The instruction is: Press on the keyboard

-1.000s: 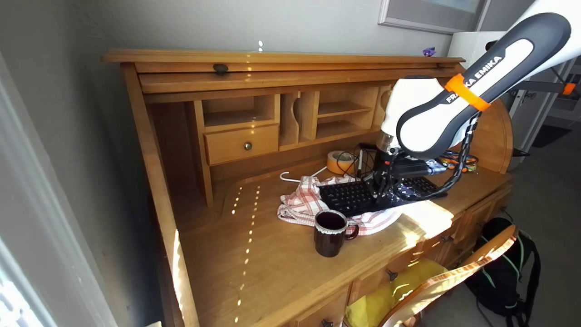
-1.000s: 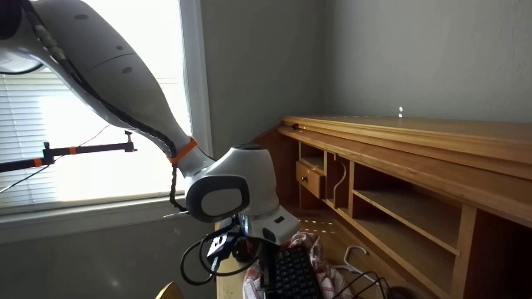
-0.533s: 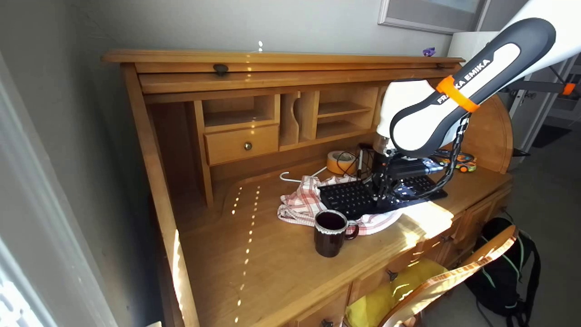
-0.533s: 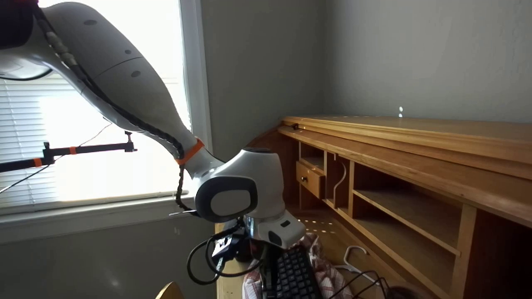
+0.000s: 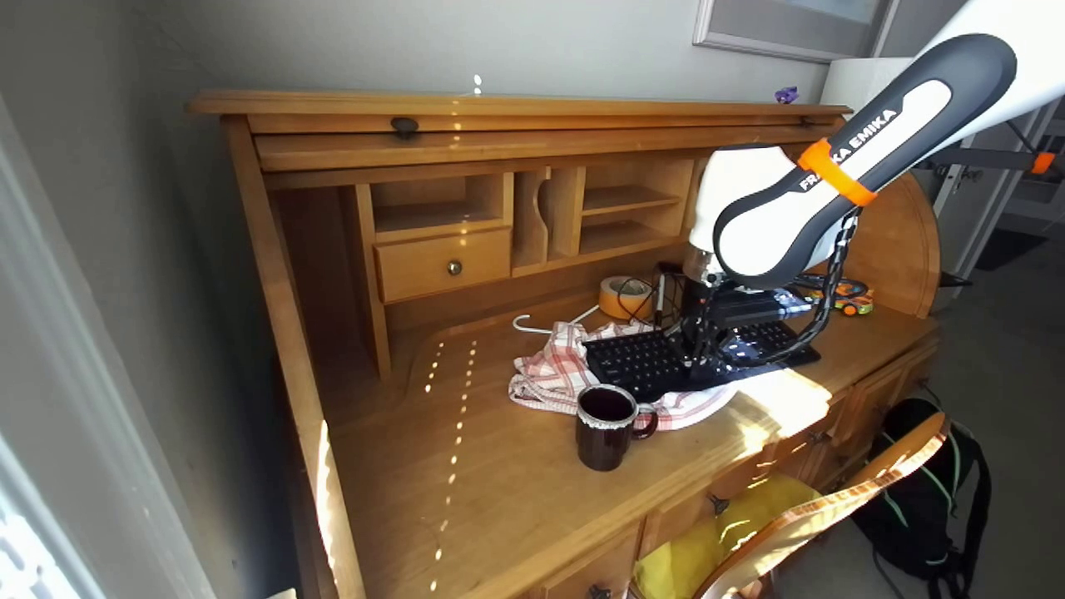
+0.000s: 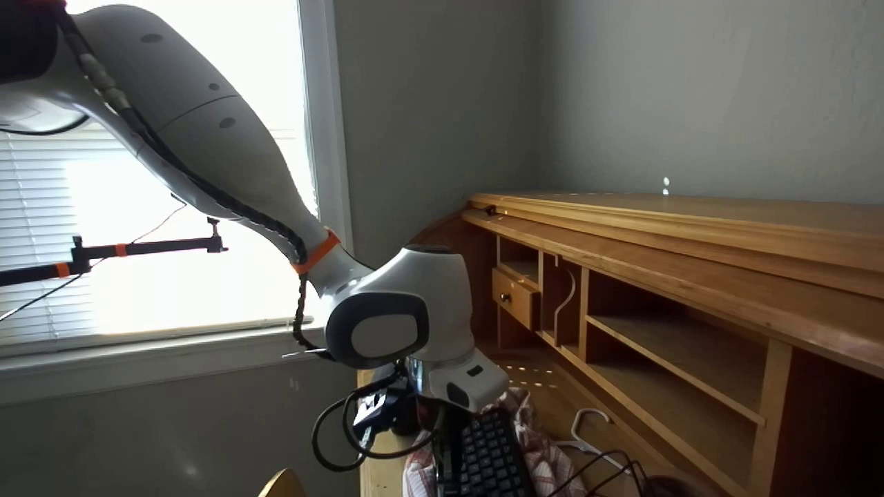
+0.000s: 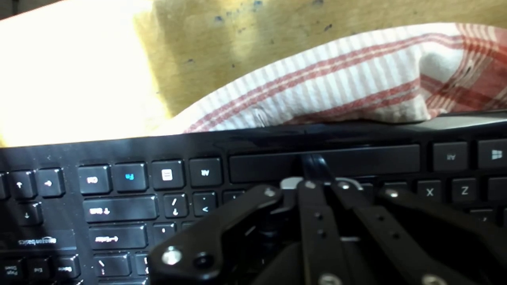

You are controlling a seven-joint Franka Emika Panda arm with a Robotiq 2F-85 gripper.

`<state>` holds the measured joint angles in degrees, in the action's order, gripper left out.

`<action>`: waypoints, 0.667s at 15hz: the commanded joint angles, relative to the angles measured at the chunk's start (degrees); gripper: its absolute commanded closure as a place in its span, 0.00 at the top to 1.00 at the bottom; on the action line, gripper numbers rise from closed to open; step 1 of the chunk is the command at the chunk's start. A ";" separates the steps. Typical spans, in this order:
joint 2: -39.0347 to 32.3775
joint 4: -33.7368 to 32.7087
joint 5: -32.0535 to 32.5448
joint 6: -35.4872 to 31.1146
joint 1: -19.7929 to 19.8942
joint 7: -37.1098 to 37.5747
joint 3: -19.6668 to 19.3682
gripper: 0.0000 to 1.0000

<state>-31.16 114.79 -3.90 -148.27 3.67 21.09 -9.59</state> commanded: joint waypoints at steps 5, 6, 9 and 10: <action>4.54 8.09 -1.22 -8.49 -3.63 6.46 -1.86 0.00; 5.56 9.19 -1.45 -9.59 -4.06 7.36 -2.10 0.00; 9.13 12.67 -0.93 -14.15 -6.46 11.40 -4.05 0.00; 10.58 13.70 -0.78 -14.81 -7.14 12.40 -4.73 0.00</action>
<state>-26.08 122.88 -4.37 -159.76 -0.51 29.98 -11.84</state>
